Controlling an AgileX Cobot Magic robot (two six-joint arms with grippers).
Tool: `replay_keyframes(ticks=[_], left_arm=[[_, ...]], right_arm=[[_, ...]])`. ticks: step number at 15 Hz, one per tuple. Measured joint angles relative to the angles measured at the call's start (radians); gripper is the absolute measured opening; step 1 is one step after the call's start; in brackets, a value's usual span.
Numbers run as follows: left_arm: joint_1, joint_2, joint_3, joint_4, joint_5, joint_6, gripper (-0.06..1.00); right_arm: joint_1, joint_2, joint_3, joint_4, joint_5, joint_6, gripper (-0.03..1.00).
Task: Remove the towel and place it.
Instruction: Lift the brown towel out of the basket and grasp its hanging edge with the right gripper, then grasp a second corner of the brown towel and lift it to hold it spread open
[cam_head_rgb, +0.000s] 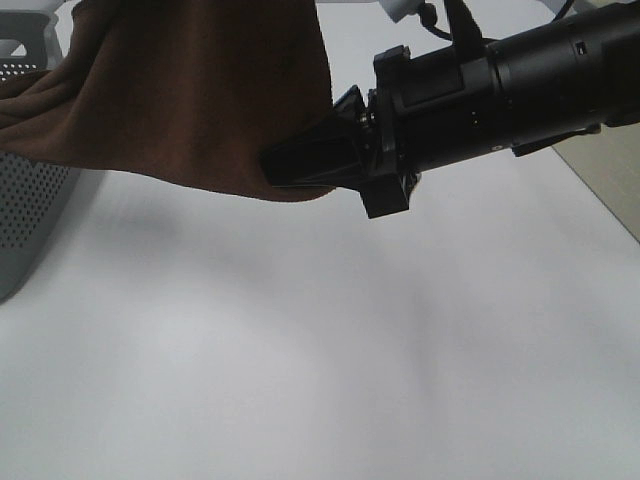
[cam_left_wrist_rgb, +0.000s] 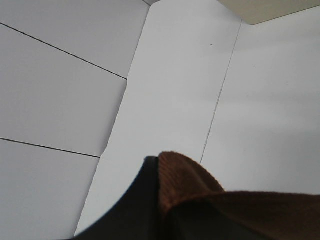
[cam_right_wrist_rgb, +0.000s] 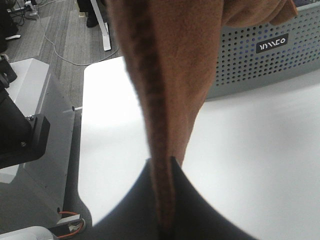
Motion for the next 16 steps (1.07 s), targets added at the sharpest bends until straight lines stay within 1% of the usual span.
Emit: replay_keyframes(ticks=[1, 4, 6, 7, 8, 9, 11, 12, 13, 14, 15, 16], left_arm=[[0.000, 0.000, 0.000, 0.000, 0.005, -0.002, 0.00], [0.000, 0.000, 0.000, 0.000, 0.043, -0.003, 0.00], [0.000, 0.000, 0.000, 0.000, 0.070, -0.003, 0.00], [0.000, 0.000, 0.000, -0.001, 0.078, -0.008, 0.00], [0.000, 0.000, 0.000, -0.002, 0.078, -0.021, 0.00], [0.000, 0.000, 0.000, -0.002, 0.078, -0.035, 0.00], [0.003, 0.000, 0.000, -0.002, 0.076, -0.049, 0.00], [0.021, 0.000, 0.000, -0.003, 0.062, -0.069, 0.00], [0.030, 0.000, 0.000, -0.004, 0.049, -0.077, 0.00], [0.061, 0.000, 0.000, -0.004, 0.028, -0.095, 0.00], [0.097, 0.000, 0.000, -0.009, 0.004, -0.112, 0.00], [0.132, 0.000, 0.000, -0.024, -0.019, -0.119, 0.00]], right_arm=[[0.000, 0.000, 0.000, 0.000, 0.005, 0.002, 0.01], [0.000, 0.000, 0.000, 0.000, 0.001, 0.074, 0.01], [0.000, -0.008, -0.001, -0.040, -0.038, 0.217, 0.01], [0.000, -0.041, -0.037, -0.172, -0.066, 0.427, 0.01], [0.000, -0.062, -0.084, -0.288, -0.068, 0.581, 0.01], [0.000, -0.078, -0.149, -0.426, -0.063, 0.757, 0.01], [0.000, -0.092, -0.305, -0.714, 0.009, 1.074, 0.01], [0.000, -0.092, -0.400, -0.868, 0.057, 1.216, 0.01], [0.000, -0.092, -0.447, -0.939, 0.082, 1.275, 0.01], [0.000, -0.092, -0.531, -1.055, 0.125, 1.359, 0.01], [0.000, -0.092, -0.613, -1.156, 0.156, 1.419, 0.01], [0.000, -0.082, -0.704, -1.252, 0.186, 1.454, 0.01]])
